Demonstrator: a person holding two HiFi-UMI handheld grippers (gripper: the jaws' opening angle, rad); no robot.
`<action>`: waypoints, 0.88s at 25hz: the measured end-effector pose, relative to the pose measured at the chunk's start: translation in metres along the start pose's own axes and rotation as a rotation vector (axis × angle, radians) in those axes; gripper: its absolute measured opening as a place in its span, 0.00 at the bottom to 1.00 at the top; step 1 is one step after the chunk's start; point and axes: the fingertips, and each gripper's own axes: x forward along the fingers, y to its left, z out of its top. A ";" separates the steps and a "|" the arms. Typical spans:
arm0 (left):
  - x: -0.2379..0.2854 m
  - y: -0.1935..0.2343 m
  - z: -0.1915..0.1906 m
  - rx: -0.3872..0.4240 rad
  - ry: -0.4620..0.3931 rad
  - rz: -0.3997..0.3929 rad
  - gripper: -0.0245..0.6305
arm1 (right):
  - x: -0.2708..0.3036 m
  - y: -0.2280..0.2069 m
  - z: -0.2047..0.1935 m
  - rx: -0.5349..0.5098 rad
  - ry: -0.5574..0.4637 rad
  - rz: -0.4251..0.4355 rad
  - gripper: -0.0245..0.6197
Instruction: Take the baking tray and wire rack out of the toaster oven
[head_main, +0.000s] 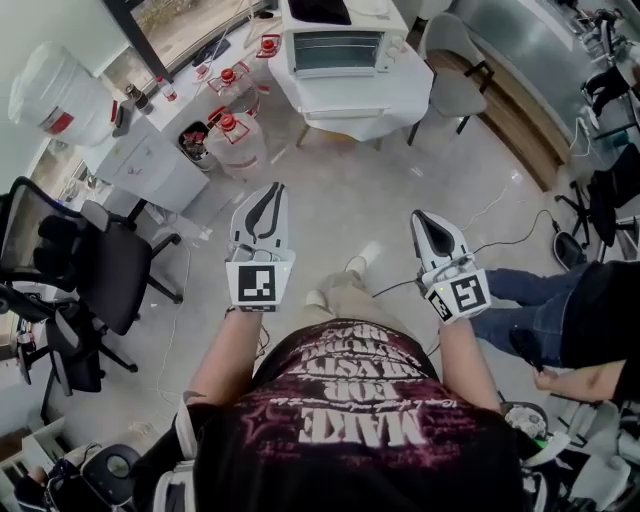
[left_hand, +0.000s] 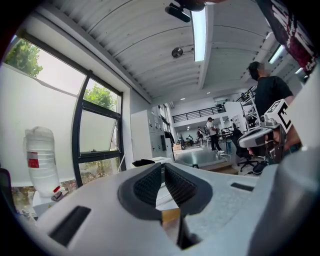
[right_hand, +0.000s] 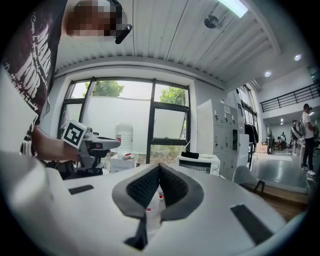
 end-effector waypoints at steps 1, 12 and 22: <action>0.001 0.001 0.000 0.004 0.003 0.004 0.07 | 0.003 -0.001 -0.002 0.002 0.001 0.009 0.04; 0.043 0.003 -0.006 0.024 0.038 0.022 0.07 | 0.040 -0.034 -0.016 0.041 0.013 0.067 0.04; 0.111 -0.010 -0.002 0.039 0.046 0.007 0.07 | 0.068 -0.089 -0.024 0.055 0.022 0.095 0.04</action>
